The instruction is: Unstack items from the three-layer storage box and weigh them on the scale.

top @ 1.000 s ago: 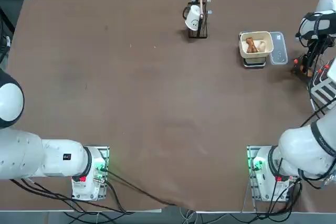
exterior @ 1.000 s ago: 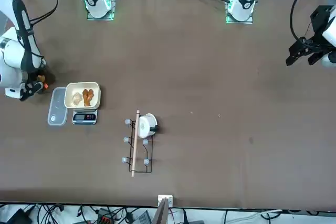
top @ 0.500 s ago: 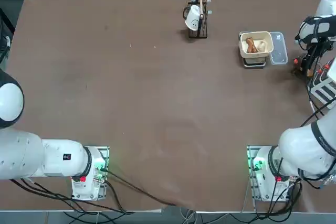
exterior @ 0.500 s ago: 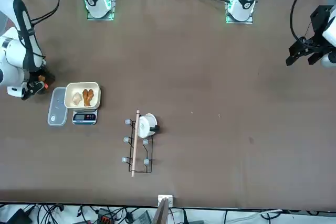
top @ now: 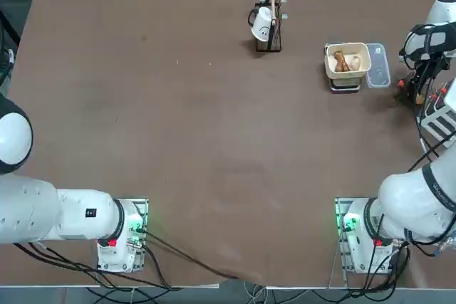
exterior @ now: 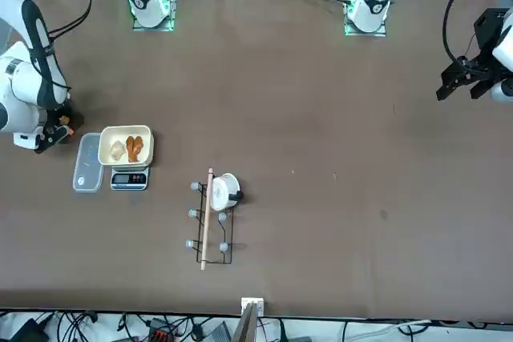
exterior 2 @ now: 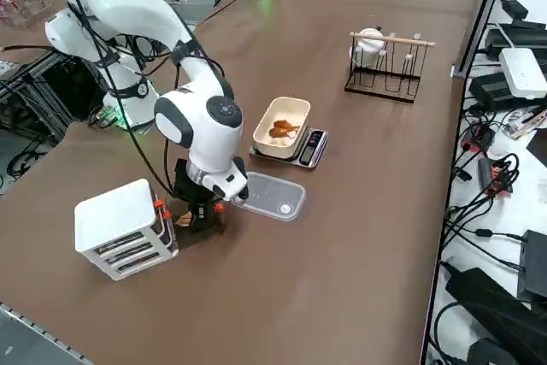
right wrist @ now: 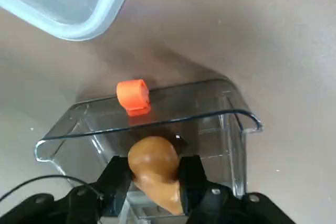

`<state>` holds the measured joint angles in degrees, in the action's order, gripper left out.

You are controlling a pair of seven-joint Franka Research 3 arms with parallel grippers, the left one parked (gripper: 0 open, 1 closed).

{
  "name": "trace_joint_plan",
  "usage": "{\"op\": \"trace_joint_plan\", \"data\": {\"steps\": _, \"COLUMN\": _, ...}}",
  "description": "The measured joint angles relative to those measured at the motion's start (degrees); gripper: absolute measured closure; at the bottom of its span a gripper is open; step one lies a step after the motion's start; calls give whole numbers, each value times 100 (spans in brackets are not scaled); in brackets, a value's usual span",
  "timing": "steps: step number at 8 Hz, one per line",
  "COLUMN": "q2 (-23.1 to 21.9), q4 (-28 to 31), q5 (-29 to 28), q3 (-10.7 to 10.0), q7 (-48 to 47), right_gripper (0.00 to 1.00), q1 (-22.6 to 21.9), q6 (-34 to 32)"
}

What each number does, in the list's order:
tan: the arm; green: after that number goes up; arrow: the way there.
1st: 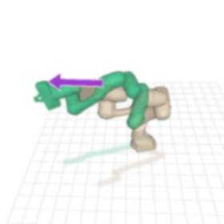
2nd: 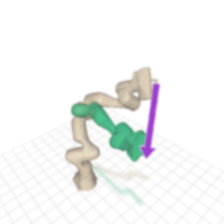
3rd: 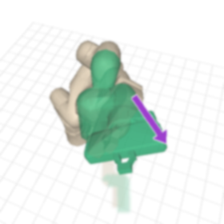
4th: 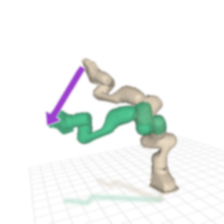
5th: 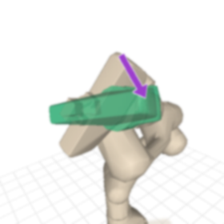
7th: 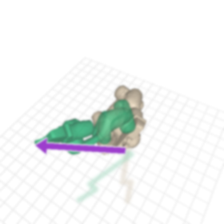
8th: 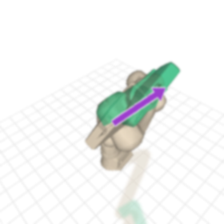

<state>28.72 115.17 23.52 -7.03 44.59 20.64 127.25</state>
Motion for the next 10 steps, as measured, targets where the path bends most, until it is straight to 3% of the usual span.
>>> {"op": "trace_joint_plan", "data": {"steps": 3, "q2": -80, "q4": -47, "q5": 0, "q3": 18, "q7": -21, "right_gripper": 53, "q1": -7, "q6": -103}}
{"op": "trace_joint_plan", "data": {"steps": 5, "q2": -406, "q4": -328, "q5": -96, "q3": 100, "q7": -44, "right_gripper": 53, "q1": -82, "q6": -774}}
{"op": "trace_joint_plan", "data": {"steps": 7, "q2": -767, "q4": -631, "q5": -880, "q3": 227, "q7": -63, "right_gripper": 53, "q1": -196, "q6": -1133}}
{"op": "trace_joint_plan", "data": {"steps": 10, "q2": -843, "q4": -883, "q5": -2369, "q3": 382, "q7": -792, "right_gripper": 53, "q1": -497, "q6": -1505}}
